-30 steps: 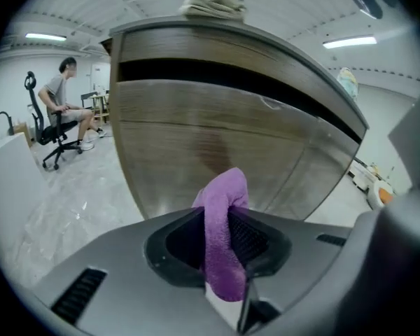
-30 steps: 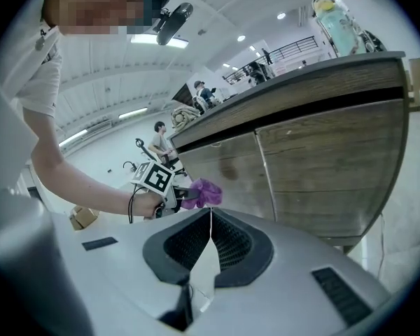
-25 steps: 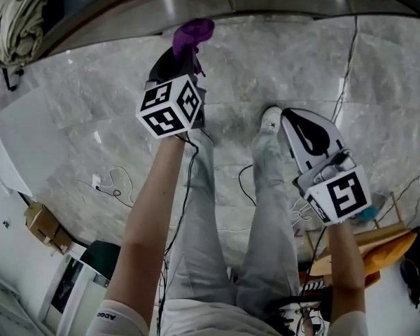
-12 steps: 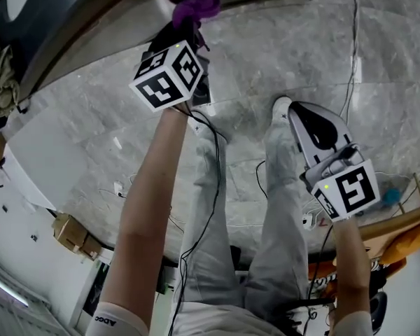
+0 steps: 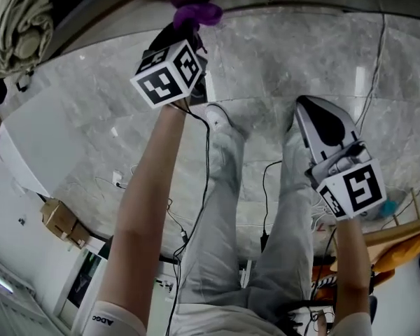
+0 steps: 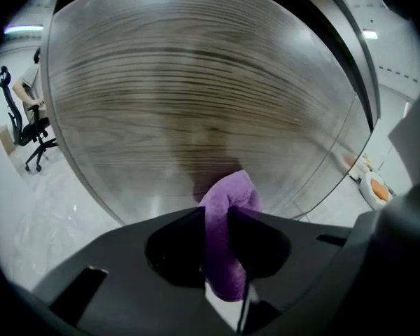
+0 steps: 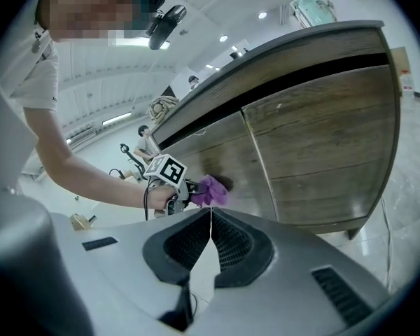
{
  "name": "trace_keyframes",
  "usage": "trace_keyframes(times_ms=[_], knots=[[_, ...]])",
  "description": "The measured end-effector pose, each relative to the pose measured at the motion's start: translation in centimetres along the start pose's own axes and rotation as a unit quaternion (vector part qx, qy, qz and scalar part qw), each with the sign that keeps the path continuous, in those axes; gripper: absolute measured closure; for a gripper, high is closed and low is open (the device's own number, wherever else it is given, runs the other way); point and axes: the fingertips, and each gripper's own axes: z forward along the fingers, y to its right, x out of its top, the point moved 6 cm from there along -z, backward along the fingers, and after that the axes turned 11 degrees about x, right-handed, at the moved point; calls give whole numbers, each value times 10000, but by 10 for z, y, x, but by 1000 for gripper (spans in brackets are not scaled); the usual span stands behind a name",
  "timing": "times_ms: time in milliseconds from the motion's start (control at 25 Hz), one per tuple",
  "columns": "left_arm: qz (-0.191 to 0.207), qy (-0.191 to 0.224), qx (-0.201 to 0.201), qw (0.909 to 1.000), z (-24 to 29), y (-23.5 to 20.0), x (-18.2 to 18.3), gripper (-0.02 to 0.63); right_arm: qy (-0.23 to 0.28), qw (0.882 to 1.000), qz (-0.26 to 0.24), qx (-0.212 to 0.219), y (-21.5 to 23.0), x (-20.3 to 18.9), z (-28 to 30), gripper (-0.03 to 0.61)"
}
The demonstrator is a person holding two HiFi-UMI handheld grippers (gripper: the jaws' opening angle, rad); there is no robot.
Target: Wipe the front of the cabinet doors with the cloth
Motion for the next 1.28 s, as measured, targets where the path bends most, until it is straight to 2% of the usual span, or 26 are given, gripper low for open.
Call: trace_keyframes(times_ms=[120,360,520,640,840,1080,1280], knots=[[4,-33,248,9997,-2,-49,0,525,-44,9999,-50,117,-12,5,28,551],[-256,-10,661,9975,-14,-134,-5,525,-126,9991,-135,381,-49,7,76,552],[-547,49,994,9935,-23,-167,-6,525,-198,9978,-225,599,-60,9,90,552],[-710,44,1164,9907,-32,-172,-15,525,-226,9972,-253,667,-58,10,85,552],[-577,-164,1081,9923,-44,-125,-41,526,-315,9968,-259,689,-36,8,53,552],[-201,-430,445,9979,-31,-2,-73,525,-430,9970,-222,605,8,0,-7,552],[33,-599,-109,9981,-2,100,-81,525,-335,9993,-88,163,48,-12,-65,551]])
